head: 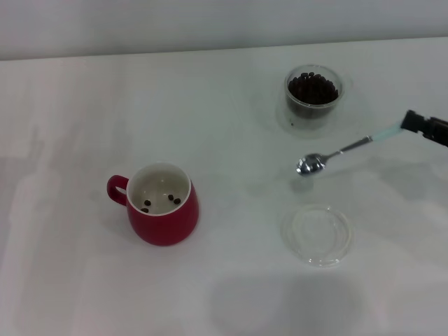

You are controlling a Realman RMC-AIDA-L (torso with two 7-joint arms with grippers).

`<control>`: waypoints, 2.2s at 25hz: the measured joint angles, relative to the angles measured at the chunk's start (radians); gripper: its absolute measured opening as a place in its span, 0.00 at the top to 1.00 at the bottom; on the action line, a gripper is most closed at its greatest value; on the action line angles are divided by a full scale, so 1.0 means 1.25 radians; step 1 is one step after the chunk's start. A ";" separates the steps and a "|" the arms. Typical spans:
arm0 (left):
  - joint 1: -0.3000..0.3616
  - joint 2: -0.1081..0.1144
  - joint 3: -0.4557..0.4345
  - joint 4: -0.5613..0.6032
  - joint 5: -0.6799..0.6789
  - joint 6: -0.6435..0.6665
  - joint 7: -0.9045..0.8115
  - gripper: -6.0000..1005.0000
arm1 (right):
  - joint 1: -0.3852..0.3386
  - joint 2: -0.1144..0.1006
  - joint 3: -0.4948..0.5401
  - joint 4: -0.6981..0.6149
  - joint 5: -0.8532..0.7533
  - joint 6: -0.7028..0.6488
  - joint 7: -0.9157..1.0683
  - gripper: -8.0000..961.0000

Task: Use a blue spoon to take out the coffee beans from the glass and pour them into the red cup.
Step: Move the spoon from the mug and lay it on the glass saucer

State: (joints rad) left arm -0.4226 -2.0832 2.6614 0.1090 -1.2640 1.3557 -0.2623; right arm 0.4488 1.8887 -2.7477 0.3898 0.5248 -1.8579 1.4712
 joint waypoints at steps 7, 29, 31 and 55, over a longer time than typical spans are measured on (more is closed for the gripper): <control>0.004 0.000 0.000 -0.001 -0.007 0.000 0.000 0.23 | -0.029 0.003 -0.028 0.010 -0.002 -0.003 0.003 0.83; 0.011 -0.001 0.001 0.000 -0.011 0.002 0.000 0.23 | -0.051 0.025 -0.060 0.021 -0.069 0.057 -0.003 0.83; 0.012 -0.001 0.002 0.001 -0.011 0.002 0.000 0.23 | -0.050 0.025 -0.060 0.020 -0.078 0.063 -0.004 0.83; 0.013 -0.001 0.005 0.004 -0.006 0.001 0.000 0.23 | -0.034 0.038 -0.060 0.011 -0.128 0.129 -0.006 0.81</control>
State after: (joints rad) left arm -0.4064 -2.0847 2.6676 0.1136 -1.2716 1.3576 -0.2623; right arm 0.4061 1.9360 -2.8224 0.4031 0.3642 -1.6965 1.4639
